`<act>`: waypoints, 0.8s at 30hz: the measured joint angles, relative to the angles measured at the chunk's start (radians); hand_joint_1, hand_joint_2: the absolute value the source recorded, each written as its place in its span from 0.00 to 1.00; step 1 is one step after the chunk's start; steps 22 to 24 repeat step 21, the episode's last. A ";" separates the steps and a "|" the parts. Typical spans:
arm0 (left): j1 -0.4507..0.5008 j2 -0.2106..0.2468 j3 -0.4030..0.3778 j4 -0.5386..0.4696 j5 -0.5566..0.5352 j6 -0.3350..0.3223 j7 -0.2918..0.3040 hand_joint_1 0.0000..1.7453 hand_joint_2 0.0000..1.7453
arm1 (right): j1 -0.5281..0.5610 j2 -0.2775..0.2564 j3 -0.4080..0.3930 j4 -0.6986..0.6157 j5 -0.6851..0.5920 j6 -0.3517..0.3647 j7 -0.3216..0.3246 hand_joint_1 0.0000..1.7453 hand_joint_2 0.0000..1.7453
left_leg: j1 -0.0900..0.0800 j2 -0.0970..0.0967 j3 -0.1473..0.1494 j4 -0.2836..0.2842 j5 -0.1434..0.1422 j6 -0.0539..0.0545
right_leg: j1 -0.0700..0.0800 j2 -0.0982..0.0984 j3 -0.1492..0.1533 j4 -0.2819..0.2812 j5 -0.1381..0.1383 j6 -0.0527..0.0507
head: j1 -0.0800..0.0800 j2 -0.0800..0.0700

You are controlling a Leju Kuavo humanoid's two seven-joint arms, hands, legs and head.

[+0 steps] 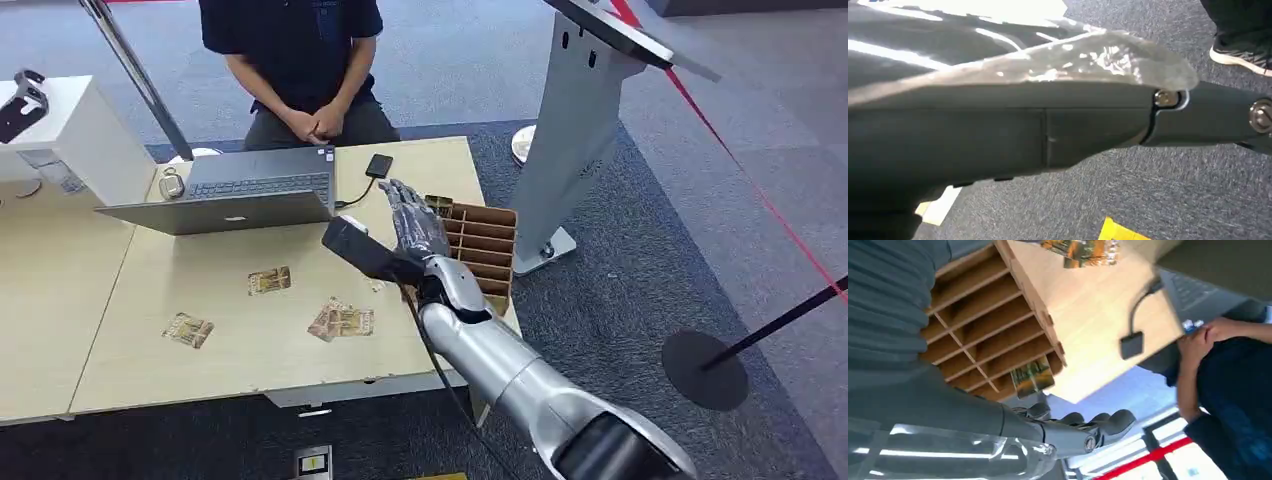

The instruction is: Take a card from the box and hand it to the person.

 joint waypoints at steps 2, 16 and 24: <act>0.002 -0.001 0.005 0.003 -0.005 0.000 -0.001 0.00 0.00 | 0.024 -0.022 0.001 -0.085 0.006 0.002 0.001 0.00 1.00 | 0.000 0.000 0.000 0.000 0.000 0.000 | 0.000 0.000 0.000 0.000 0.000 0.000 | -0.001 0.000; 0.003 -0.003 0.027 0.006 -0.032 -0.003 0.018 0.00 0.00 | 0.219 -0.159 0.002 -0.400 -0.090 0.014 0.067 0.00 1.00 | 0.000 0.000 0.000 0.000 0.000 0.000 | 0.000 0.000 0.000 0.000 0.000 0.000 | -0.001 0.000; 0.003 -0.006 0.027 0.006 -0.035 -0.002 0.054 0.00 0.00 | 0.279 -0.180 0.005 -0.446 -0.080 0.014 0.085 0.00 1.00 | 0.000 0.000 -0.001 0.000 0.000 0.000 | 0.000 0.000 0.000 0.000 0.000 0.000 | -0.001 0.000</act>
